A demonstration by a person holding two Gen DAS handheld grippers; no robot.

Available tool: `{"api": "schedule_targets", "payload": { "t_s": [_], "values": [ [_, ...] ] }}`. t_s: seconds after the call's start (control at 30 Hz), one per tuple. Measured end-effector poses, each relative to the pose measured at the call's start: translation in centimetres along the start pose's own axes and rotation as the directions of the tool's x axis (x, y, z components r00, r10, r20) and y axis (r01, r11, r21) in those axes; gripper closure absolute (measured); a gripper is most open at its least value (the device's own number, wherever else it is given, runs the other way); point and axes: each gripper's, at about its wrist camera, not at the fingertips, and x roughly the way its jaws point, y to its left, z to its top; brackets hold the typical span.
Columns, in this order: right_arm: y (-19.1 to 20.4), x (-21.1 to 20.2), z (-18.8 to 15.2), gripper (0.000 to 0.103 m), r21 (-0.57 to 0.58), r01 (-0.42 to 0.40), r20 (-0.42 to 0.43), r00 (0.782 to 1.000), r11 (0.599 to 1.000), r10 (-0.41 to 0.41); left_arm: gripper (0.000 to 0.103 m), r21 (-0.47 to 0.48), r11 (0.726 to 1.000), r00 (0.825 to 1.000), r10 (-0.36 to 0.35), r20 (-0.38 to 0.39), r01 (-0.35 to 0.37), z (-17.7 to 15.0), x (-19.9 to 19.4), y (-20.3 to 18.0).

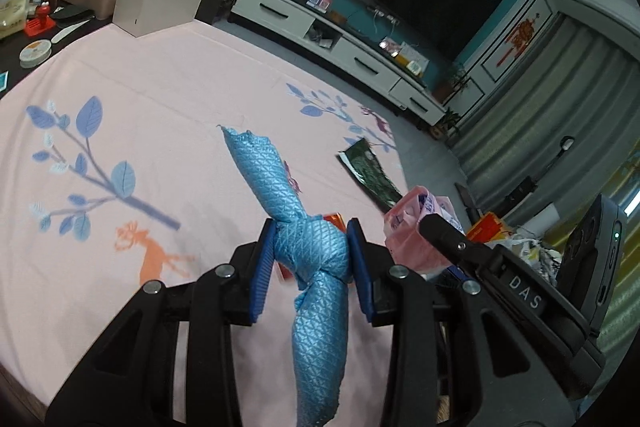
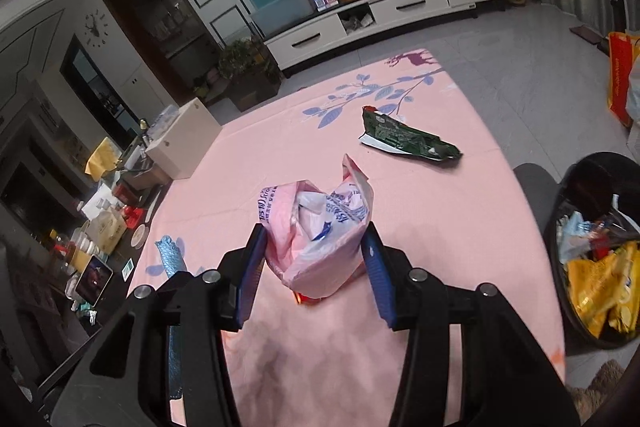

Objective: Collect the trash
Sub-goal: 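Grasp the blue cloth with the left tool while the right tool grasps the pink bag, then carry the blue cloth and pink plastic bag over the black bin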

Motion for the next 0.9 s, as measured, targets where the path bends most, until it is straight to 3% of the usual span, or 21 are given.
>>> {"api": "schedule_targets", "payload": {
  "t_s": [0.17, 0.37, 0.9],
  "values": [
    [0.6, -2.7, -1.0, 0.053, -0.023, -0.007, 0.035, 0.999, 1.0, 0.008, 0.066, 0.027, 1.0, 1.0, -0.005, -0.019, 0.006, -1.8, -1.0, -0.1],
    [0.4, -5.1, -1.3, 0.053, -0.042, 0.038, 0.068, 0.997, 0.998, -0.035, 0.066, 0.088, 0.996, 1.0, 0.014, 0.015, -0.015, -2.7, -2.4, -1.4],
    [-2.5, -12.4, -1.2, 0.052, -0.03, 0.053, 0.172, 0.984, 0.998, -0.048, 0.066, 0.215, 0.974, 0.998, -0.065, -0.004, 0.065, -4.8, -3.2, -6.3]
  ]
}}
